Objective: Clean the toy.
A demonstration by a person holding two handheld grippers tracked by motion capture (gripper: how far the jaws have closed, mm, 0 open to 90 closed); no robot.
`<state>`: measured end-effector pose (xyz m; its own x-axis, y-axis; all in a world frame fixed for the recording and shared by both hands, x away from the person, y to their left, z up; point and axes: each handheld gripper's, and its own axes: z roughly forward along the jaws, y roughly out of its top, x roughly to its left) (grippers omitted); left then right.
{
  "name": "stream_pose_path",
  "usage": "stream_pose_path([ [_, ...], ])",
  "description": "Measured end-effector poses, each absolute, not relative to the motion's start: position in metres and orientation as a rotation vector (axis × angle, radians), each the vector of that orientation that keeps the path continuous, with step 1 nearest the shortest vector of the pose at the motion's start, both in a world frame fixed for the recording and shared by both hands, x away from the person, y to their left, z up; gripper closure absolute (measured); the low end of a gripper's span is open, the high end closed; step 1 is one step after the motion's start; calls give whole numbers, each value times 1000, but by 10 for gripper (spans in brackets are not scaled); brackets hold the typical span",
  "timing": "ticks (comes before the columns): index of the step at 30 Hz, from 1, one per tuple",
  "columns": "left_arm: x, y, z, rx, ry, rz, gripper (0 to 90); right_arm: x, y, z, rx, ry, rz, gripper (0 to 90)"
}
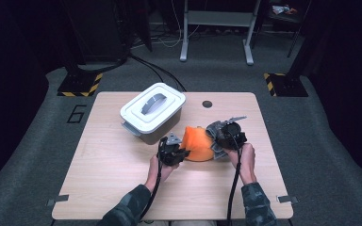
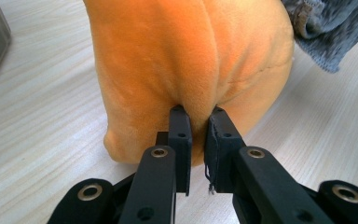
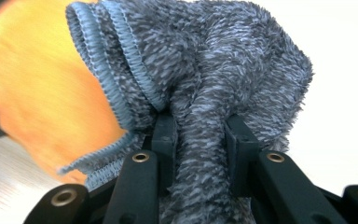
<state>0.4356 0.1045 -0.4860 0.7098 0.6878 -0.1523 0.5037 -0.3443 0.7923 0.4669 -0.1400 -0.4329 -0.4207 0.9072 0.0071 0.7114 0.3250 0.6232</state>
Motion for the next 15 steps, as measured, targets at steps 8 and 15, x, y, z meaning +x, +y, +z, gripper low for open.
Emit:
stream_pose_path([
  [8, 436, 104, -486, 2018, 913, 260, 816, 471, -150, -453, 1517, 2253, 744, 698],
  [15, 435, 104, -487, 2018, 915, 260, 816, 477, -156, -476, 1597, 2295, 712, 697],
])
